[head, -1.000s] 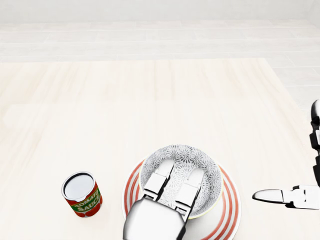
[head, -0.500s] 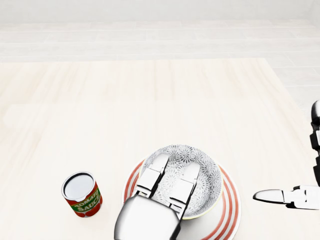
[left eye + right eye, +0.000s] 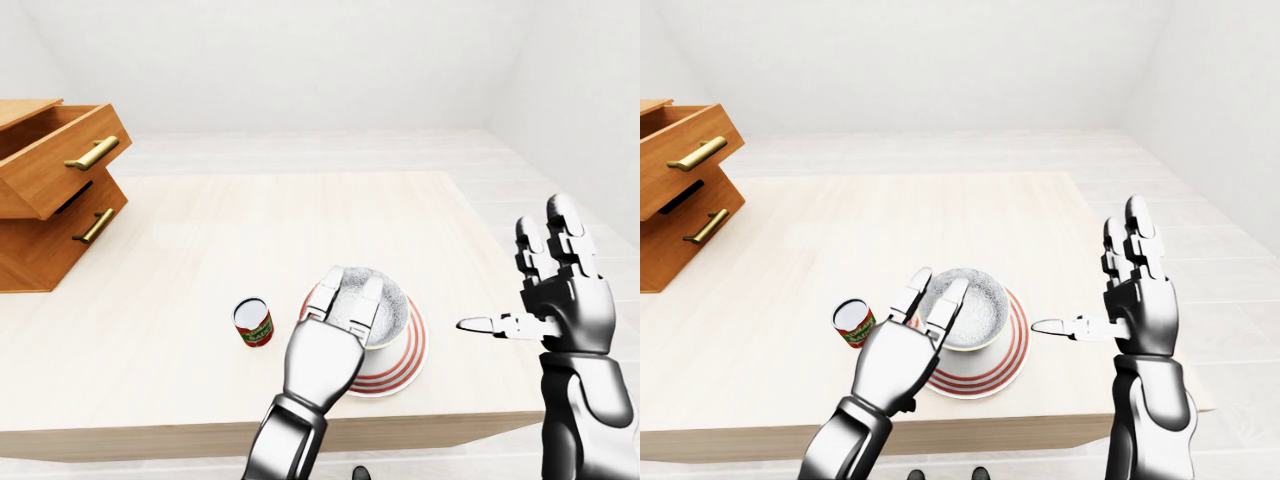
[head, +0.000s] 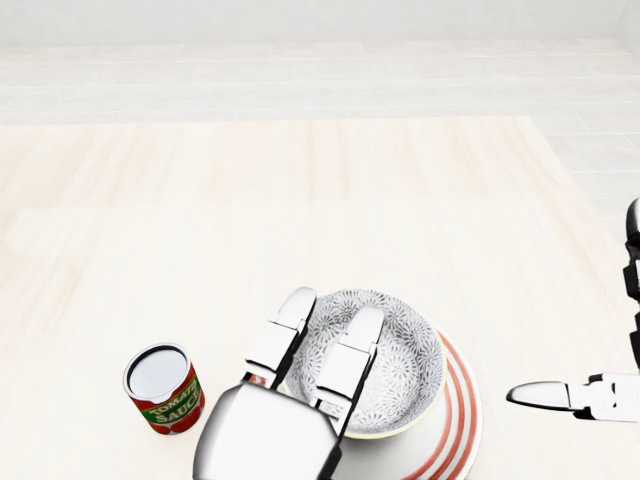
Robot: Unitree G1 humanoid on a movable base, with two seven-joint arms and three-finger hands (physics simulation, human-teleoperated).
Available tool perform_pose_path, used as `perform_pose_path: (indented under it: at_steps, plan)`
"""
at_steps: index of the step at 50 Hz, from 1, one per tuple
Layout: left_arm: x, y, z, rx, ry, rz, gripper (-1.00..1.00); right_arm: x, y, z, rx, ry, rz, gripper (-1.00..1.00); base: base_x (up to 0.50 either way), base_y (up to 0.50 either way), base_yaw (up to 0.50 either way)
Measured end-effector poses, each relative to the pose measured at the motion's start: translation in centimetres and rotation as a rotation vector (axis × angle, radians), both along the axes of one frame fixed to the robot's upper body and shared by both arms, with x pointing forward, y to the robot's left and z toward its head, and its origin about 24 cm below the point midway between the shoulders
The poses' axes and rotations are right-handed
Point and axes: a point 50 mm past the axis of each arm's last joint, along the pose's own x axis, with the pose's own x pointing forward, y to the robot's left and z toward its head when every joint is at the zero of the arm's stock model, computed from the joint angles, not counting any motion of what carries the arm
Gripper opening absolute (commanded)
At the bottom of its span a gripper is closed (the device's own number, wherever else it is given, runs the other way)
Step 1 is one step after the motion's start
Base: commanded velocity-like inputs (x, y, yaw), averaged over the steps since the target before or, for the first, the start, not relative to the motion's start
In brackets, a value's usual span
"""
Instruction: Put the bowl on the plate.
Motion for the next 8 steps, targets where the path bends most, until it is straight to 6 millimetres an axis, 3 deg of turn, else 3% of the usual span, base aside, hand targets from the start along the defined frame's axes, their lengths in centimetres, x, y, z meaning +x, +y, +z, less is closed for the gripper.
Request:
perform_pose_path:
  at_steps: [8]
  plan:
    - [-0.13,0.53,0.95,-0.008,-0.017,0.014,1.00,-0.11,0.03,0.27,-0.005,-0.012,-0.001,1.00,0.00,0.00,0.00]
